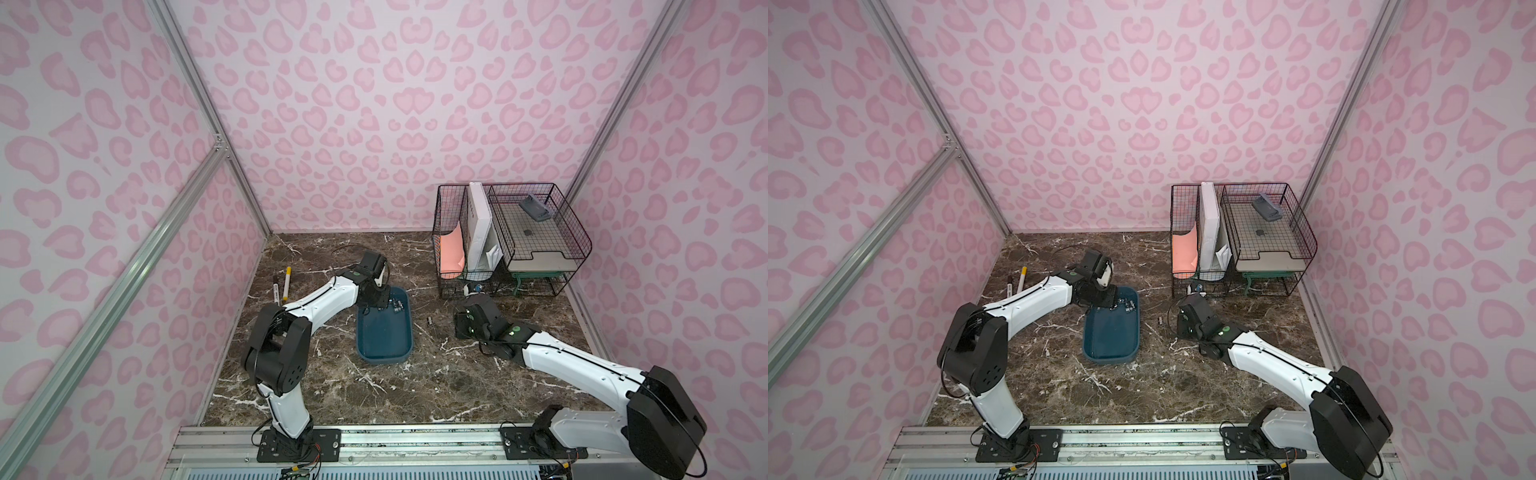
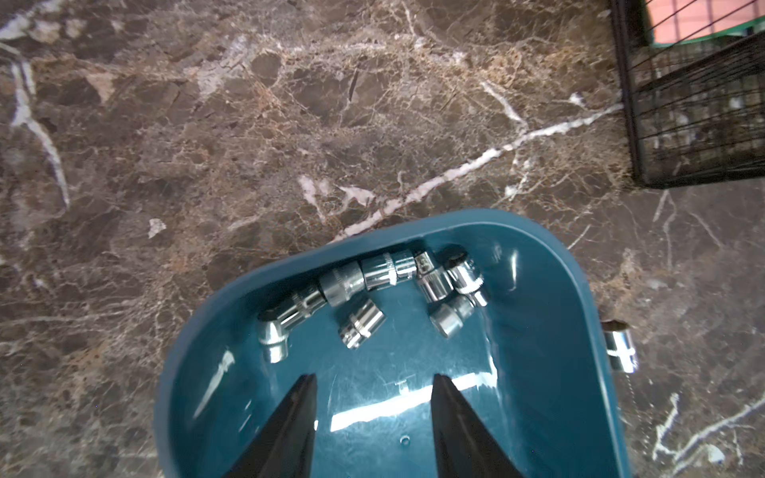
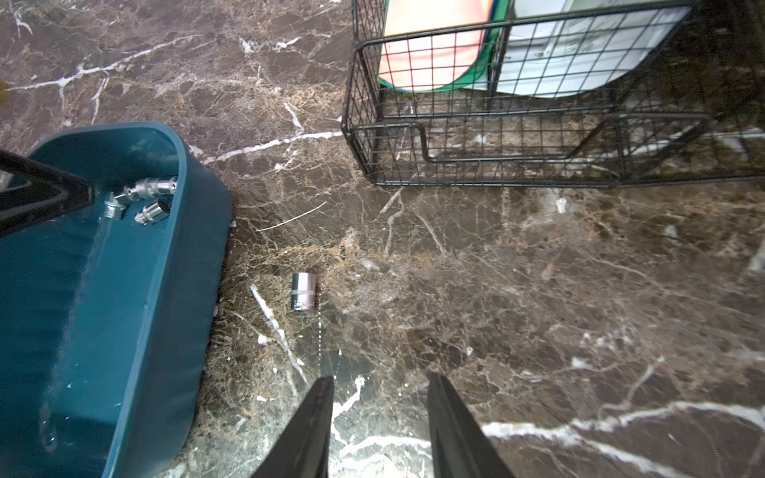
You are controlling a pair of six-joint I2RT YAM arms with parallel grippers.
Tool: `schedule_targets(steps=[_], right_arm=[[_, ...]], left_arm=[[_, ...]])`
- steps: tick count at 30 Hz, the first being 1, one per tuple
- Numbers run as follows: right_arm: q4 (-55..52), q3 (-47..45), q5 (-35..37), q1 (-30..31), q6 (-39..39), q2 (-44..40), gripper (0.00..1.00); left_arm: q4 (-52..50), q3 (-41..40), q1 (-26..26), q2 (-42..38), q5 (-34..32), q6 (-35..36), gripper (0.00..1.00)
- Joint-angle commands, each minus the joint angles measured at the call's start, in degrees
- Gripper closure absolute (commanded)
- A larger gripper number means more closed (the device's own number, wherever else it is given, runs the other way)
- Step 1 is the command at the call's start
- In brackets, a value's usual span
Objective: Take out the socket from the storage box
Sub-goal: Pick up the socket head from the storage box.
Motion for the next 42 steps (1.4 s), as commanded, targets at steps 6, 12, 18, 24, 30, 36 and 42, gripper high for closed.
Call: schedule_targets(steps=[6,12,18,24,30,36,42], right_arm=[[4.93,-2.08,1.4,-0.4,0.97,-1.28,0.57],[5.52,-2.66,0.86,-1.19,1.28,-1.1,0.57],[5.66,-2.78,0.82,-1.5,1.6,-0.73,0.58],[5.81,-2.81,0.84,-1.71,1.65,-0.58,0.58],[5.87,-2.93,0.58,-1.99,1.82,-0.52,0.58],[5.87,-2.98,0.33,-2.16,1.9,-0.2,0.58],[5.88,-2.94,0.16,-2.43,1.97,-0.11,0.59]], left_arm=[[2.15,0.9,0.0,3.8,-0.84,1.14,0.52],[2.82,0.82,-0.12,5.23,-0.61,1.32,0.53],[3.22,0.79,-1.17,6.05,-0.73,1.58,0.55],[3.6,0.82,-2.25,7.27,-0.97,1.41,0.58],[3.79,0.99,-2.72,8.42,-1.14,1.23,0.59],[3.27,1.34,-2.78,9.17,-3.06,0.47,0.64],[3.28,1.46,-2.75,9.63,-4.38,-0.35,0.65]])
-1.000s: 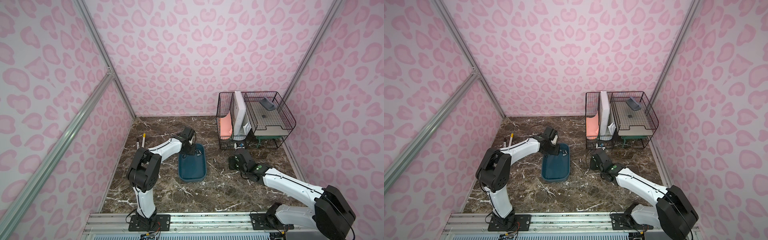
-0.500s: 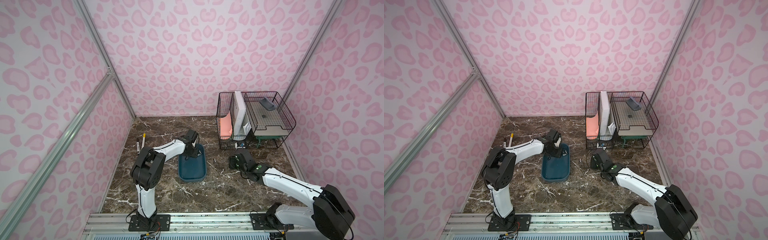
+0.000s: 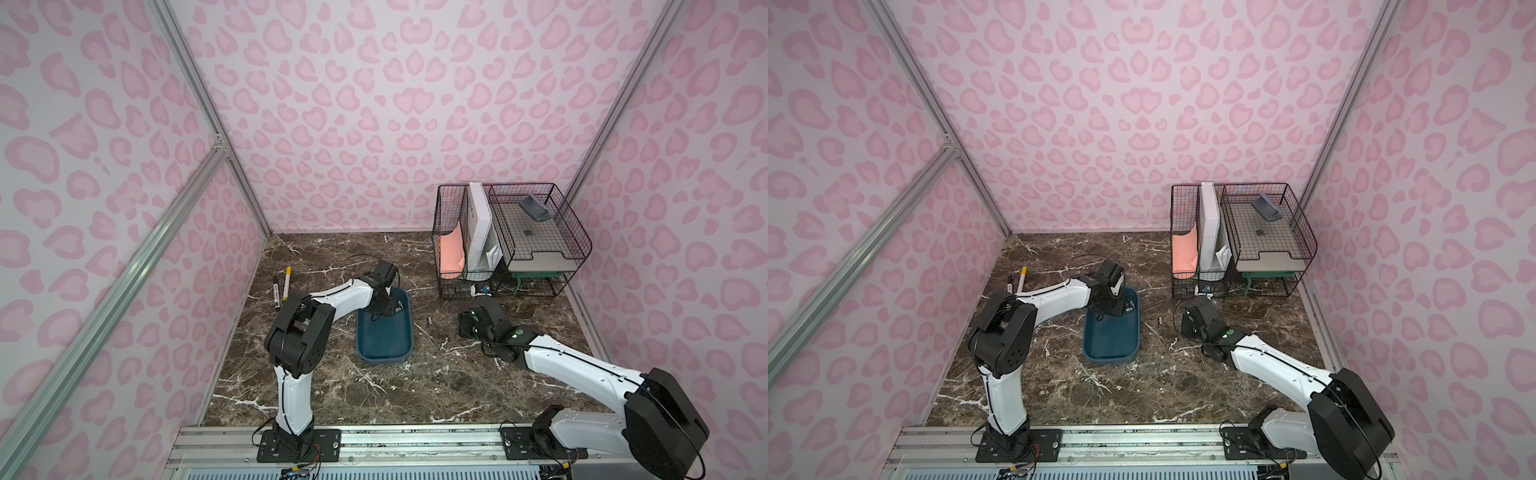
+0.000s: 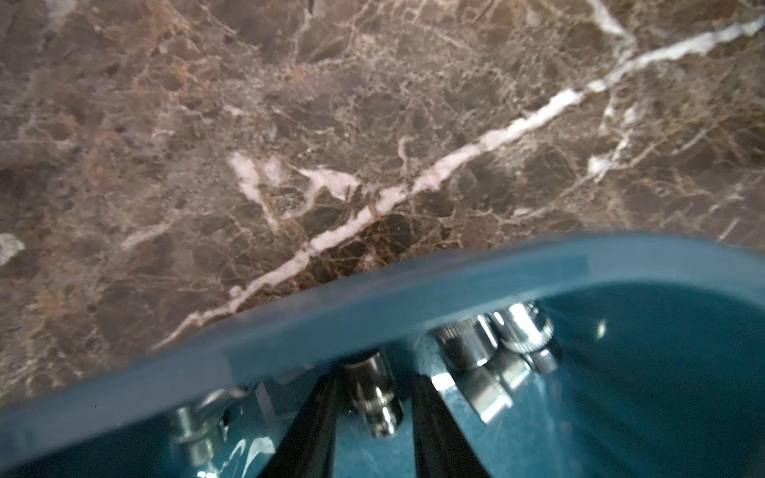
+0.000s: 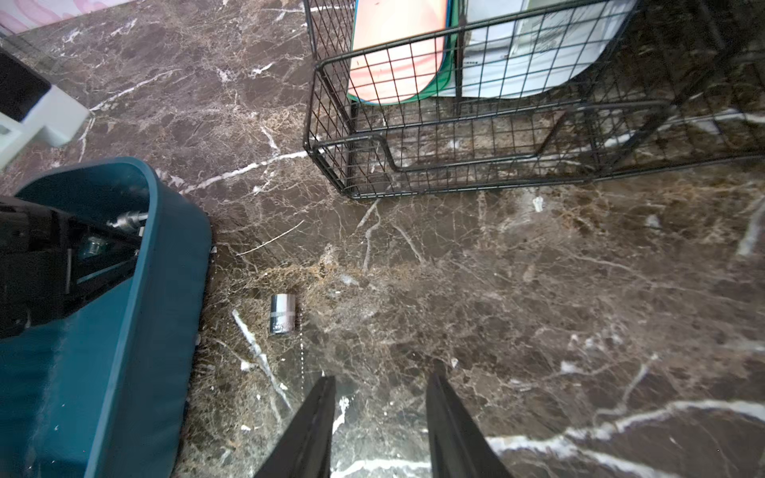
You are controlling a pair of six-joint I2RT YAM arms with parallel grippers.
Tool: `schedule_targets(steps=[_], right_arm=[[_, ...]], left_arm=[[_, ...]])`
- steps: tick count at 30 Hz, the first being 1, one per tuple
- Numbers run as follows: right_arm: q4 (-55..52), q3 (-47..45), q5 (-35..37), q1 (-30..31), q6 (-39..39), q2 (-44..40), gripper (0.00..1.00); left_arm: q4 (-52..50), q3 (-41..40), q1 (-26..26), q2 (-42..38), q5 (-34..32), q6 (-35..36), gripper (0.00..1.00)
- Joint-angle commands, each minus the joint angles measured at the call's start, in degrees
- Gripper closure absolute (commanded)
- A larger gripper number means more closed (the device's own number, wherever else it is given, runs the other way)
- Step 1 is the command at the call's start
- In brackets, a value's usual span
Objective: Take out the socket from the storage box
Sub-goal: Pick up the socket head from the storage box.
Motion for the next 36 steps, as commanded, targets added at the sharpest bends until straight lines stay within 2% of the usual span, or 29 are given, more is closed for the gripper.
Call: schedule_targets(steps=[1,8,20,29,36], right_arm=[[1.43,0.05,-0.19,-0.17,0.2,0.11,0.59],[1.52,-0.01,-0.32,-0.18,0.11,0.2,0.59],[1.49,0.09,-0.5,-0.26,0.11,0.52,0.6],[1.44,0.17,-0.5,-0.2,0.14,0.68,0.6],[1.49,0.17,-0.63,-0.29,0.11,0.76,0.6]], left_arm=[[0.3,0.58,-0.04,0.62,-1.36,-0.54,0.65],[0.46,1.02,0.0,1.11,-2.07,-0.9,0.68],[1.53,-1.54,-0.62,-1.35,-2.55,-2.57,0.82],[-1.86,-4.59,-2.26,-12.66,-4.54,-4.75,0.83],[-7.72,-4.7,-1.73,-22.86,-11.59,-7.4,0.83]])
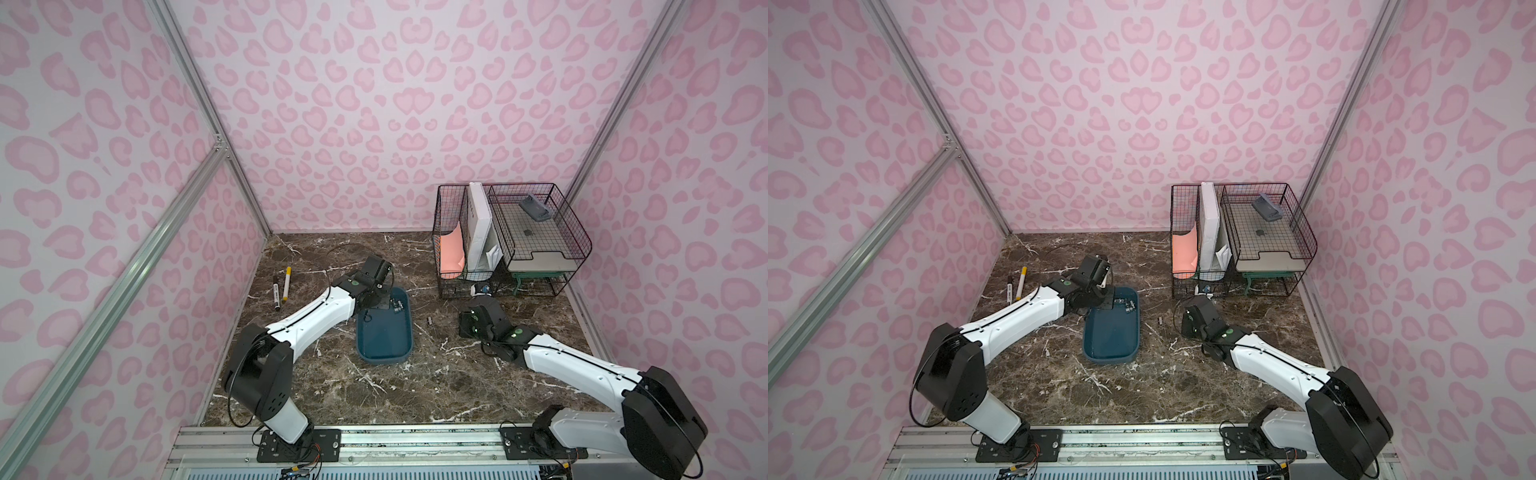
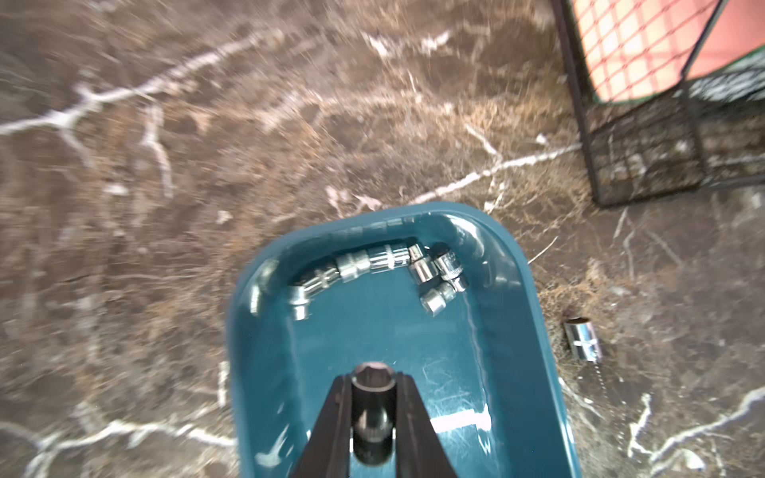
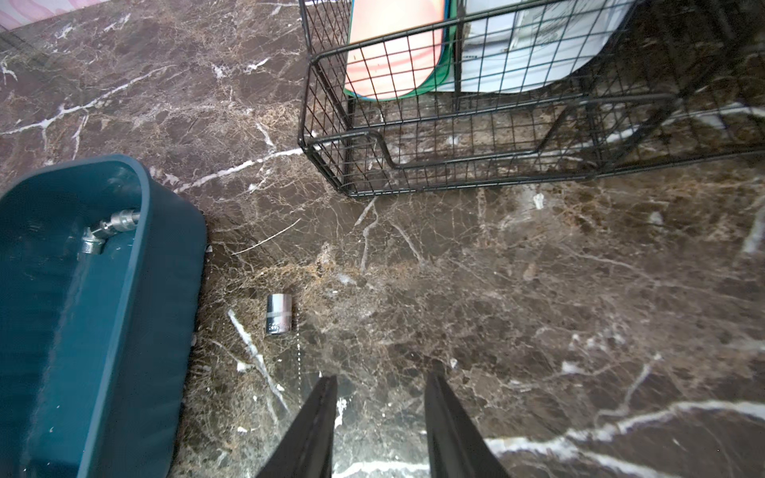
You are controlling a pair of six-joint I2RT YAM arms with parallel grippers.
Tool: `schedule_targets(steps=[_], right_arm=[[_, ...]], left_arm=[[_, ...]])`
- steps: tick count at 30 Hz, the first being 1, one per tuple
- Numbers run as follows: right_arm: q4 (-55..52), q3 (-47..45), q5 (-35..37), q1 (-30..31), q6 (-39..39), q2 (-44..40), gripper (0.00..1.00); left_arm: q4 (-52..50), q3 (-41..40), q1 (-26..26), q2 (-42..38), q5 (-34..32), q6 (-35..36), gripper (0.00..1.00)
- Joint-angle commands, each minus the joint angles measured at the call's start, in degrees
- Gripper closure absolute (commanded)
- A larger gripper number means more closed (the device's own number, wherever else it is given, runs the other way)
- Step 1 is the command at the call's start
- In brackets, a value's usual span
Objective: Take out the socket from the storage box
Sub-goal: Pick up the socket head from the storage box, then place the socket head at the center of the board.
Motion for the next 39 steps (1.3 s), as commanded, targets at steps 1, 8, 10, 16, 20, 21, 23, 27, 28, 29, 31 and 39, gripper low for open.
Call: schedule_targets(steps=[1,8,10,16,20,21,23,27,28,29,31,39], right_arm=[[1.36,0.17,-0.26,0.02,0.09,0.13,0.6],[1.3,0.21,-0.44,0.0,-0.04,0.1,0.6],[1.46,0.13,-0.44,-0.01,-0.03,0.13,0.6],[1.25,0.36,-0.48,-0.02,0.03,0.56,0.61],[1.21,0.62,-0.52,0.07,0.03,0.95,0.61],[1.12,0.71,-0.55,0.01,0.02,0.98,0.61],[1.05,0.7,-0.52,0.07,-0.05,1.11,0.61],[1.04,0.81,-0.52,0.06,-0.04,1.22,0.61],[1.01,0.79,-0.53,-0.01,-0.01,1.22,0.61],[0.94,0.79,-0.53,-0.07,-0.01,1.32,0.61],[1.0,0.88,-0.55,-0.11,0.0,1.35,0.61],[0.86,0.9,-0.37,-0.07,0.07,1.33,0.61]], left_arm=[[-4.74,0.42,0.89,-3.0,-4.87,-2.49,0.83],[-2.57,-6.51,9.27,-9.43,-1.12,-8.43,0.83],[-1.85,-8.43,12.09,-9.2,0.37,-9.64,0.83],[1.11,-12.36,17.12,-5.33,3.68,-12.04,0.83],[2.34,-12.67,18.38,-1.88,4.51,-12.5,0.83],[2.73,-12.59,18.61,-0.95,4.66,-12.58,0.83],[3.19,-12.47,18.82,0.76,4.9,-12.63,0.83],[3.87,-12.09,19.13,3.11,4.86,-12.68,0.83],[3.87,-11.98,19.17,3.55,4.77,-12.6,0.83],[3.98,-11.92,19.21,3.99,4.66,-12.51,0.83],[3.93,-11.84,19.24,4.74,4.33,-12.47,0.83],[4.06,-12.19,19.34,6.48,3.39,-12.66,0.81]])
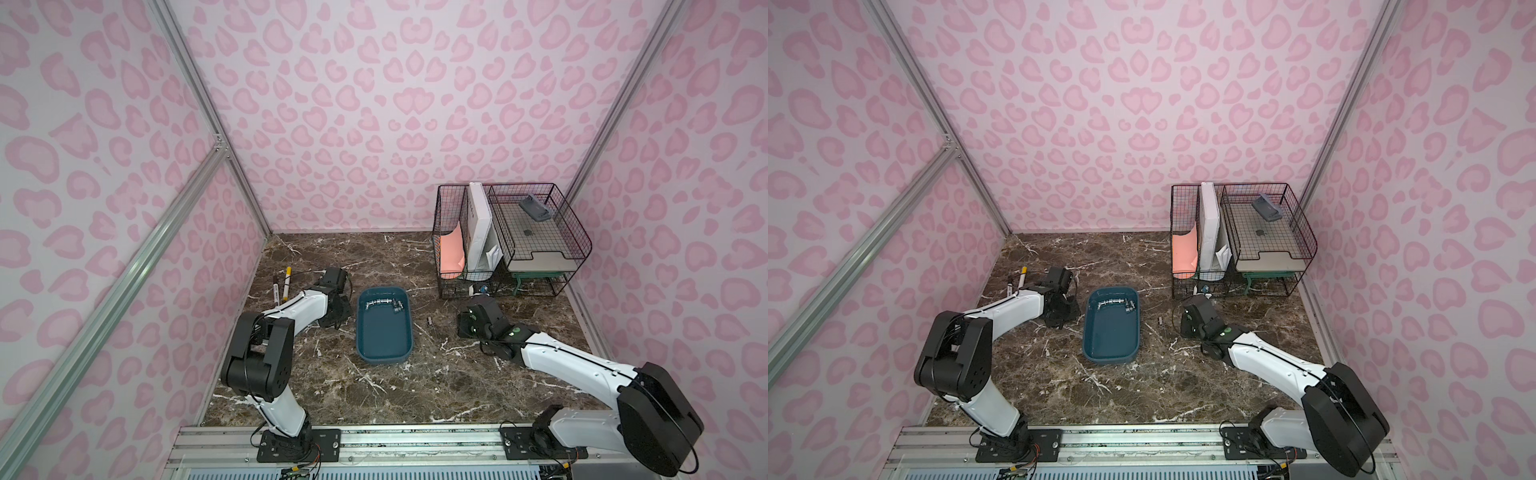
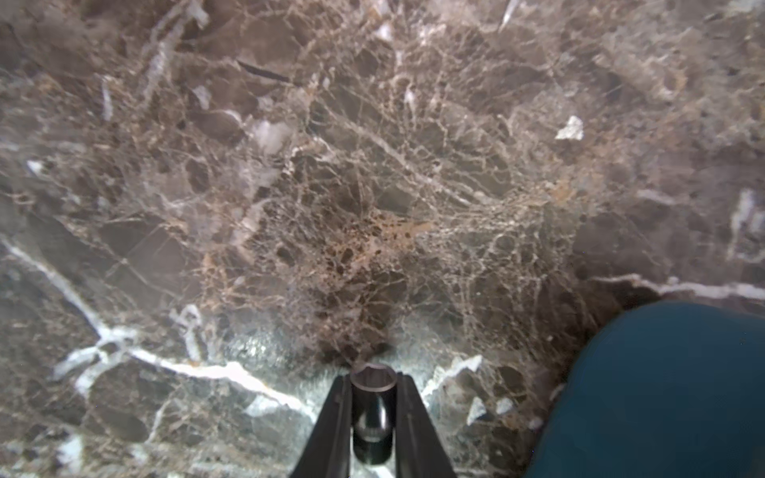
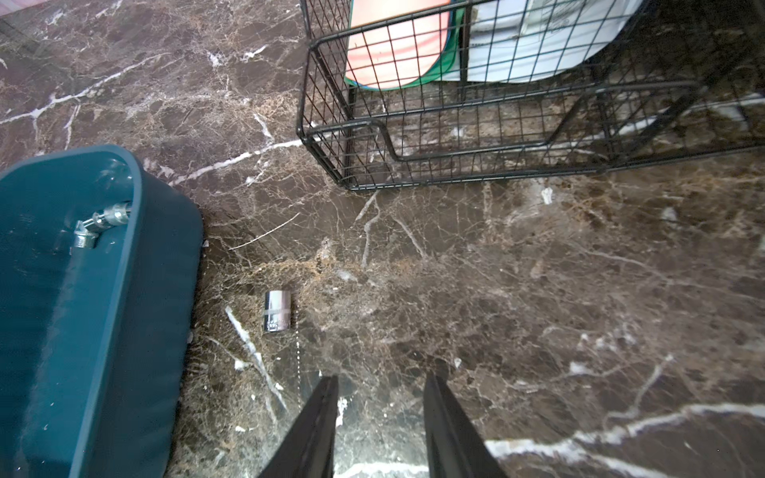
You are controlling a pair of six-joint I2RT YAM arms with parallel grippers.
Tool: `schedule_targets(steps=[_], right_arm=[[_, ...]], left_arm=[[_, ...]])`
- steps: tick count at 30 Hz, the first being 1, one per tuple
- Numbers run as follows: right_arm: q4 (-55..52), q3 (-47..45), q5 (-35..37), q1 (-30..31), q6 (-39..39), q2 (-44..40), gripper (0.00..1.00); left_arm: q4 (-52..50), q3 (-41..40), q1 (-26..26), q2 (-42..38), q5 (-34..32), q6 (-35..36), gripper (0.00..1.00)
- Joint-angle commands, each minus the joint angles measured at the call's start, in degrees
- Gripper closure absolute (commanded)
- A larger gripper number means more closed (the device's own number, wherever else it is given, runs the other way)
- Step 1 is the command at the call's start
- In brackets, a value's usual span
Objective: Take out the socket from the storage box
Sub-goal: Place the socket head at the center of the board.
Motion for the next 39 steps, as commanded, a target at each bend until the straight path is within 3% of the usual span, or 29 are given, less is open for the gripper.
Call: schedule_targets(steps=[1,27,35,39], right_arm=[[1.11,0.18,0.33,0.02,0.16,-0.42,0.61],[3.11,-2.92,0.62,0.02,0.39,-5.01,0.59],[2.35,-1.73,0.22,0.02,0.01,-3.83,0.59],[1.98,-1.54,0.0,0.01,-0.12,-3.95,0.58]], left_arm=[[0.91,-0.35,0.02,0.2,-0.77,-0.28,0.8],[-0.89,-1.85,0.06,-2.32,-1.65,-0.02,0.69],[-7.36,0.92,0.08,-9.61,0.2,1.46,0.55],[-10.9,2.35,0.13,-13.19,-0.14,1.66,0.53]])
